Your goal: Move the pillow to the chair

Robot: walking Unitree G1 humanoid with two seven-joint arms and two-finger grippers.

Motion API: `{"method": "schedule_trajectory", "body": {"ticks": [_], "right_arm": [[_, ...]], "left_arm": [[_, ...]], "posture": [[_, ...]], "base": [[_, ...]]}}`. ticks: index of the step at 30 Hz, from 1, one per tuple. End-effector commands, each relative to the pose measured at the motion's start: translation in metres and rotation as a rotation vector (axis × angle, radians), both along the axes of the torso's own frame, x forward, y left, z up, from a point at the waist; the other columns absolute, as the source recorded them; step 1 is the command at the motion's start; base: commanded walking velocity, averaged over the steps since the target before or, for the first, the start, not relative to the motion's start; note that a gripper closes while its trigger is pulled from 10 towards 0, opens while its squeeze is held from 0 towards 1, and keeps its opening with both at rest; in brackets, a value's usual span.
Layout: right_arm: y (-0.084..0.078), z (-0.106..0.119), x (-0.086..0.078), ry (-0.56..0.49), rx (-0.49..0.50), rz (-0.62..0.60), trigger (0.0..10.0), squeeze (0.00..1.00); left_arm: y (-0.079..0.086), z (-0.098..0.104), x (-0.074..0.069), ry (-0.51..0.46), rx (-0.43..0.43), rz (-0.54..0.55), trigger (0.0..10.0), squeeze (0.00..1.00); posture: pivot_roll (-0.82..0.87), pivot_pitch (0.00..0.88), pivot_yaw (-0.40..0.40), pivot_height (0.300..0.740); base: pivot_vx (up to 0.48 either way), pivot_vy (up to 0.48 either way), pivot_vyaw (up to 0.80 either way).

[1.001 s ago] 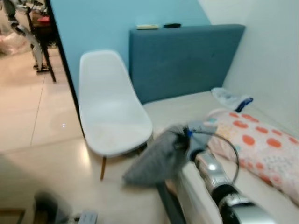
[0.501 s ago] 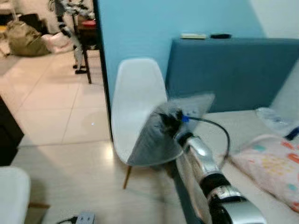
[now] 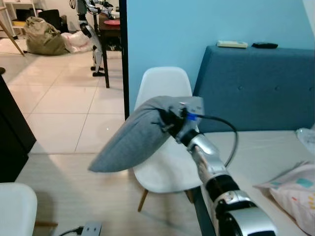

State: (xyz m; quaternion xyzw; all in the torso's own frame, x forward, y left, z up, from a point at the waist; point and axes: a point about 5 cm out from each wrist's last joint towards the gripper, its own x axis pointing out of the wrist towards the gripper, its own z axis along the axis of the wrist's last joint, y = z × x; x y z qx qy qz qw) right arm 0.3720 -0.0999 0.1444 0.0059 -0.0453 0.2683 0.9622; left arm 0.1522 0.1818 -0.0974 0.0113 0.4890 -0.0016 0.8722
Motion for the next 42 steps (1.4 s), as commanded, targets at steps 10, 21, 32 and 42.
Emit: {"method": "schedule_trajectory", "body": {"ticks": [10,21,32,42], "right_arm": [[0.001,-0.003,0.001,0.032,-0.034,-0.024,10.0,0.00],[0.012,0.001,-0.002,0.019,-0.005,0.040,10.0,0.00],[0.023,0.001,-0.005,0.020,-0.005,0.104,10.0,0.00],[0.036,0.006,-0.015,-0.005,0.034,0.277,10.0,0.00]], "left_arm": [[-0.005,-0.004,-0.008,0.030,-0.009,0.012,10.0,0.00],[-0.004,-0.003,-0.006,0.024,-0.004,0.005,10.0,0.00],[-0.005,-0.002,-0.003,0.023,-0.007,0.045,10.0,0.00],[-0.008,-0.002,-0.002,0.017,-0.016,0.019,10.0,0.00]], "posture": [[0.02,0.000,-0.060,0.740],[0.02,0.000,-0.056,0.740],[0.02,0.000,-0.062,0.740],[0.02,0.000,-0.066,0.740]], "base": [[0.342,0.000,0.00],[0.334,0.000,0.00],[0.285,0.000,0.00],[0.000,-0.327,0.00]]}}
